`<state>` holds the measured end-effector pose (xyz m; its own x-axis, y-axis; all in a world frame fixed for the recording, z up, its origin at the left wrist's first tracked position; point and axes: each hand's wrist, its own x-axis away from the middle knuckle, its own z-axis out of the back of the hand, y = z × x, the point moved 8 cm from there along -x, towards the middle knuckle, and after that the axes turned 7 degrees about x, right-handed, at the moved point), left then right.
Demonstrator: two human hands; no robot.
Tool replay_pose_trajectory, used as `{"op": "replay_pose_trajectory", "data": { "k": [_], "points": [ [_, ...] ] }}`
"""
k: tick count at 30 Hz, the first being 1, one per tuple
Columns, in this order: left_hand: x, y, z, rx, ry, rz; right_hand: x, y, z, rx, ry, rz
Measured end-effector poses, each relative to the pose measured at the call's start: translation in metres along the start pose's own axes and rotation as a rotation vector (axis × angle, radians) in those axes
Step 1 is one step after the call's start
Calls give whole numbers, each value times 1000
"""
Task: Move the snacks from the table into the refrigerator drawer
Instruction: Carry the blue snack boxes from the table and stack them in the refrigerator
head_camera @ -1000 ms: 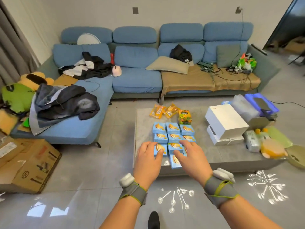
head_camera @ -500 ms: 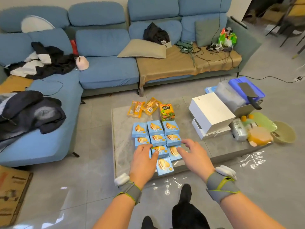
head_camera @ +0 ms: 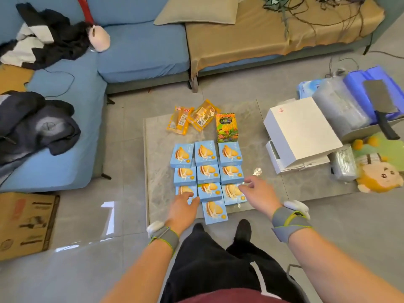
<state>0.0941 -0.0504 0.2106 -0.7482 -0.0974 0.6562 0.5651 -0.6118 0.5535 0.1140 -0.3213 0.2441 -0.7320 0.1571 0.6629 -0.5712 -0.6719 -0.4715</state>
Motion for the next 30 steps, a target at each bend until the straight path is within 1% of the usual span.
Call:
{"op": "replay_pose_trajectory", "data": {
  "k": [5,7,11,13,14,16,19,21,24,27,28,30],
  "points": [
    [-48,-41,-33,121,-136,215,-50,33,-31,-25,-68,-163],
    [-66,-56,-43,139,-191,270,-73,50,-51,-32,-77,-225],
    [-100,-90,-59,214,-262,429,-108,89,-116,-67,-168,-340],
    [-120,-100,-69,270,-295,491,-130,120,-150,-101,-229,-396],
    [-135,-116,-79,289,-308,536,-144,141,-177,-124,-264,-425],
    [-151,-117,-85,325,-312,554,-152,165,-193,-164,-312,-501],
    [-180,-124,-102,375,-324,594,-163,182,-213,-270,-331,-606],
    [-193,-132,-116,407,-358,623,-168,193,-228,-328,-347,-659],
    [-212,-147,-133,522,-355,670,-182,201,-258,-433,-372,-709],
    [-225,-158,-144,596,-344,691,-187,200,-287,-501,-475,-788],
    [-228,-163,-147,614,-339,704,-189,201,-296,-519,-477,-788],
    [-231,-166,-148,636,-328,711,-191,202,-302,-551,-422,-768]
  ]
}}
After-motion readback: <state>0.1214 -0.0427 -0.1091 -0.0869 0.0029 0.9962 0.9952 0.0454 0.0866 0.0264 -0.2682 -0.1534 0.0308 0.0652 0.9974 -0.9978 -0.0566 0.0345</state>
